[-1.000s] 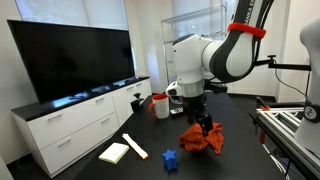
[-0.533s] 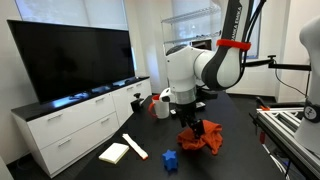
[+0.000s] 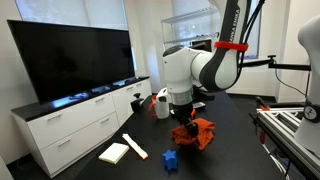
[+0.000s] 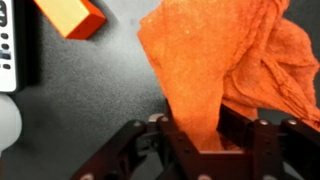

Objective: Wipe the table using the orange cloth

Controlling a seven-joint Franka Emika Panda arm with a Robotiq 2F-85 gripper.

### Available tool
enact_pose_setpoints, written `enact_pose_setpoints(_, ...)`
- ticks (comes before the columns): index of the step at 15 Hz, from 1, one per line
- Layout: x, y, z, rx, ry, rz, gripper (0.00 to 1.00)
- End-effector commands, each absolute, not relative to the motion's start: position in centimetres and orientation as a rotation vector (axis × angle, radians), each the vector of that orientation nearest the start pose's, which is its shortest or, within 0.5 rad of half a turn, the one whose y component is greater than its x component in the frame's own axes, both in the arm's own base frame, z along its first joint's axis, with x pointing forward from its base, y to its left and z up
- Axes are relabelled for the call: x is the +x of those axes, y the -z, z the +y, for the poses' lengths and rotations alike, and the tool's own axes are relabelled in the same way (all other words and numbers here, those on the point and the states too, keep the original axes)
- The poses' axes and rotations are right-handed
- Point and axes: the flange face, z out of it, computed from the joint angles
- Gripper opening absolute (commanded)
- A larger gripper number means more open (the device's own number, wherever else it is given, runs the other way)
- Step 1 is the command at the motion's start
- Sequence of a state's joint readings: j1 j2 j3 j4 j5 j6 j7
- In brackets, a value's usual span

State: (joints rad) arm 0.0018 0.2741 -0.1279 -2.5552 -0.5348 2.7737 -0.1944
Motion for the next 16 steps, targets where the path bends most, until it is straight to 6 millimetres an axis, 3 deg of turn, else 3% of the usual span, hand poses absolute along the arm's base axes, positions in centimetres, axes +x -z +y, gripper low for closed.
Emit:
enact_pose_setpoints(1,44.1,-16.8,-3.7,-3.261,-0.113,-0.908,0.12)
enact_pose_setpoints(2,44.1,-16.8,-3.7,-3.273,-0.103,-0.897,0.03)
enact_pose_setpoints(4,44.2,-16.9,-3.6,-3.298,-0.088,-0.875,0.0)
enact_pose_setpoints(10,45.1,-17.1,-4.0,-3.349,-0.066,-0.734,0.03)
enact_pose_setpoints(16,48.4,-18.6,-7.3,-3.392,0.002,-0.477,0.03)
